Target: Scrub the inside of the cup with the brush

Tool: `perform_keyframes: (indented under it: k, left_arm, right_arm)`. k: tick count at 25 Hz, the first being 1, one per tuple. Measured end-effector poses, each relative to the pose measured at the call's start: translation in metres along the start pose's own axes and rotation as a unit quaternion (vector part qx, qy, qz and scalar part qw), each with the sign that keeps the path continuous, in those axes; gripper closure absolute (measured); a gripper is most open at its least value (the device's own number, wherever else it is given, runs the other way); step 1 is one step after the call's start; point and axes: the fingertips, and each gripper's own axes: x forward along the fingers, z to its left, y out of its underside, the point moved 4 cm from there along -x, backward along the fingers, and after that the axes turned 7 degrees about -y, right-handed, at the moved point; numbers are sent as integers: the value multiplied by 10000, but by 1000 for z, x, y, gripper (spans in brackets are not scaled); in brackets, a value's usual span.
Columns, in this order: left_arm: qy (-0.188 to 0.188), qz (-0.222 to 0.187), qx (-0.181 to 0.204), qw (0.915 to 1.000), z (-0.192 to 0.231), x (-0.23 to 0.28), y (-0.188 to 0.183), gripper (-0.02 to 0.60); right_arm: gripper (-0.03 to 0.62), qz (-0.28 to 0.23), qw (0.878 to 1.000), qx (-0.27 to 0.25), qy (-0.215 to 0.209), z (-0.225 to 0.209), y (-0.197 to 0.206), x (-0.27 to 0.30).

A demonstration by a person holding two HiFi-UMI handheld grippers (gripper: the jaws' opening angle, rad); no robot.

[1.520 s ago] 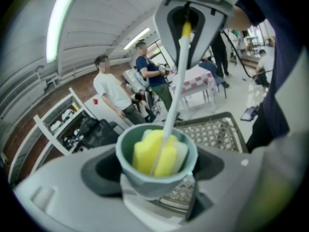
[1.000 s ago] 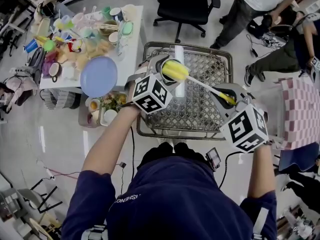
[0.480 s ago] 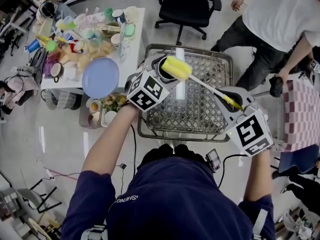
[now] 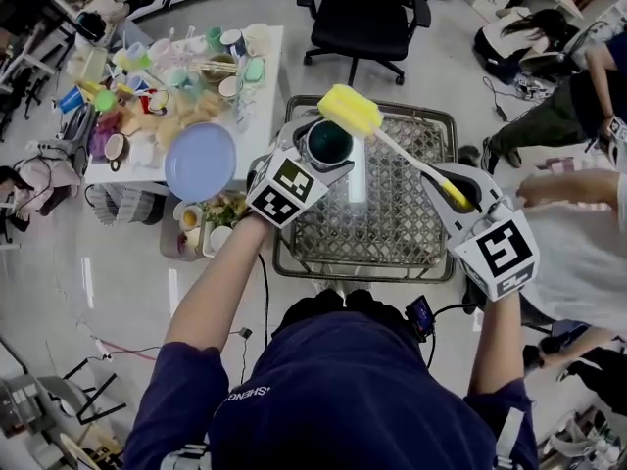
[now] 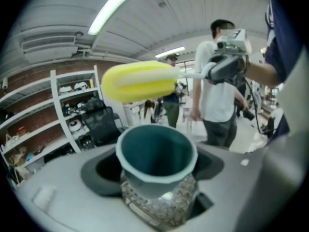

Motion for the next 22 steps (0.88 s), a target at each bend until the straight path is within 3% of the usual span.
perform_keyframes:
  k: [10,22]
  left_arm:
    - [-1,-153,-54,9999,-9,-7,-18,183]
    - [-17,-174,-174,9997,-17,-9,-22,183]
  right_arm:
    - [565,-919,9940,581,104,-11,-12,-1]
    - [565,-1213,9890,841,49,-15,-9,5]
